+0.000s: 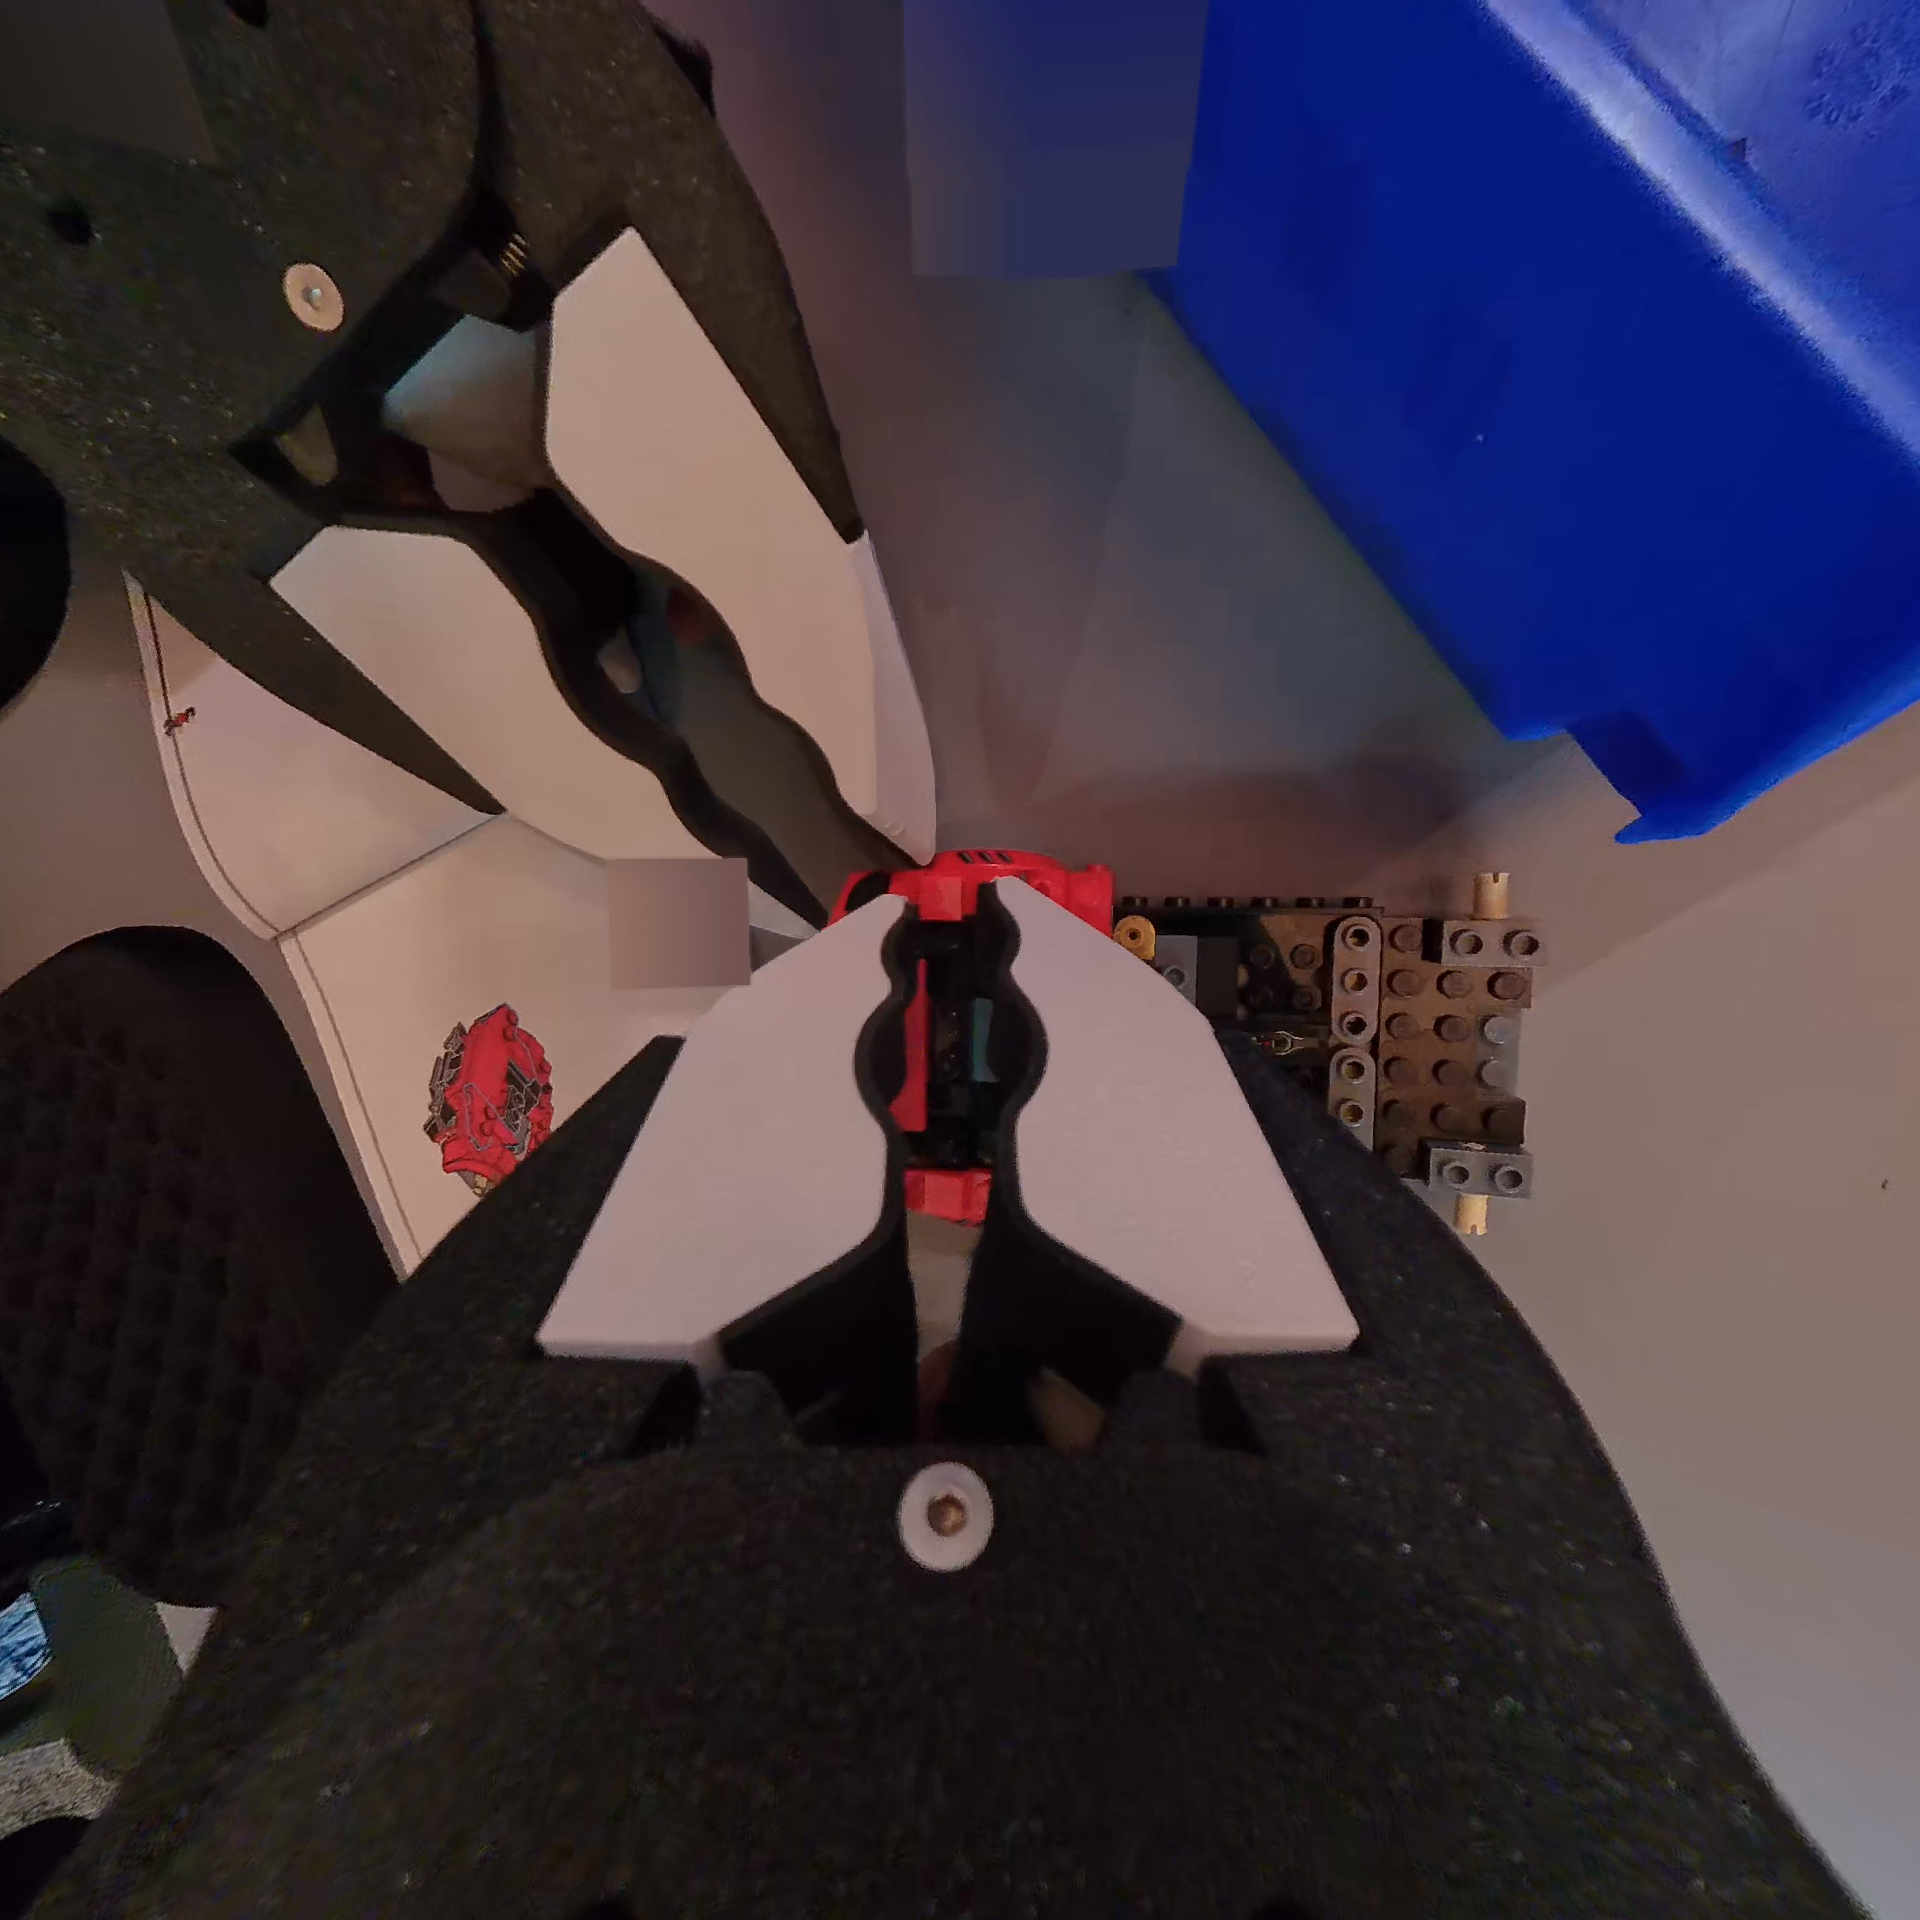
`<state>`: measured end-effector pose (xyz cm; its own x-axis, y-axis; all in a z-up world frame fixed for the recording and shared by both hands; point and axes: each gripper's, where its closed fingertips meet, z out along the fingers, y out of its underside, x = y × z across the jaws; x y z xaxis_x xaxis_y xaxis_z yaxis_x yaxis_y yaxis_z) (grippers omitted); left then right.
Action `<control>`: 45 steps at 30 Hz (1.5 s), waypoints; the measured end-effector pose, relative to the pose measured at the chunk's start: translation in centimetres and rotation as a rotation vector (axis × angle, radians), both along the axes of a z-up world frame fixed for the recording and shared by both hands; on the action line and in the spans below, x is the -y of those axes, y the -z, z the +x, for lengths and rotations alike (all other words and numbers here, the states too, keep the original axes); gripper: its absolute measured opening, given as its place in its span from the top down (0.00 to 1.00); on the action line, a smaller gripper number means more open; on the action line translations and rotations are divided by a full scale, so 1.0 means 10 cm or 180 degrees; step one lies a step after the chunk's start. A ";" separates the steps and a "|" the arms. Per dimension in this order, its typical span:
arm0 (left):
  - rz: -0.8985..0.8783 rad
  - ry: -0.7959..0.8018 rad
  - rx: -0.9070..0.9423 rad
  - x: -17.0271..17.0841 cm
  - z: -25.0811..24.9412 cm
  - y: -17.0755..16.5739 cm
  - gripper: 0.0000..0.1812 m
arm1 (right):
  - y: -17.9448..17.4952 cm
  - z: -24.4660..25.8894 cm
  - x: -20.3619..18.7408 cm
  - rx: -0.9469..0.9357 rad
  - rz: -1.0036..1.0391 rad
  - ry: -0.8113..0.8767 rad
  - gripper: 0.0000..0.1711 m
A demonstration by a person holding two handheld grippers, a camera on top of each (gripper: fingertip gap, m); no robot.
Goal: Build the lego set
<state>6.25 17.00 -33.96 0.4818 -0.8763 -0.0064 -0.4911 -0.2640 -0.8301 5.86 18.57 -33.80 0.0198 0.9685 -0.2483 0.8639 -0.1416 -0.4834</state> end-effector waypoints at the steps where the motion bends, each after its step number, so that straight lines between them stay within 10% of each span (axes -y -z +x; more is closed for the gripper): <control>1: -0.0002 -0.0001 0.0001 0.00 0.00 0.00 0.89 | 0.00 0.00 0.00 0.0003 0.0012 -0.0002 0.94; 45: 0.0026 0.0010 -0.0028 0.00 0.00 0.01 0.89 | -0.02 -0.05 0.02 -0.0038 0.0197 -0.0198 1.00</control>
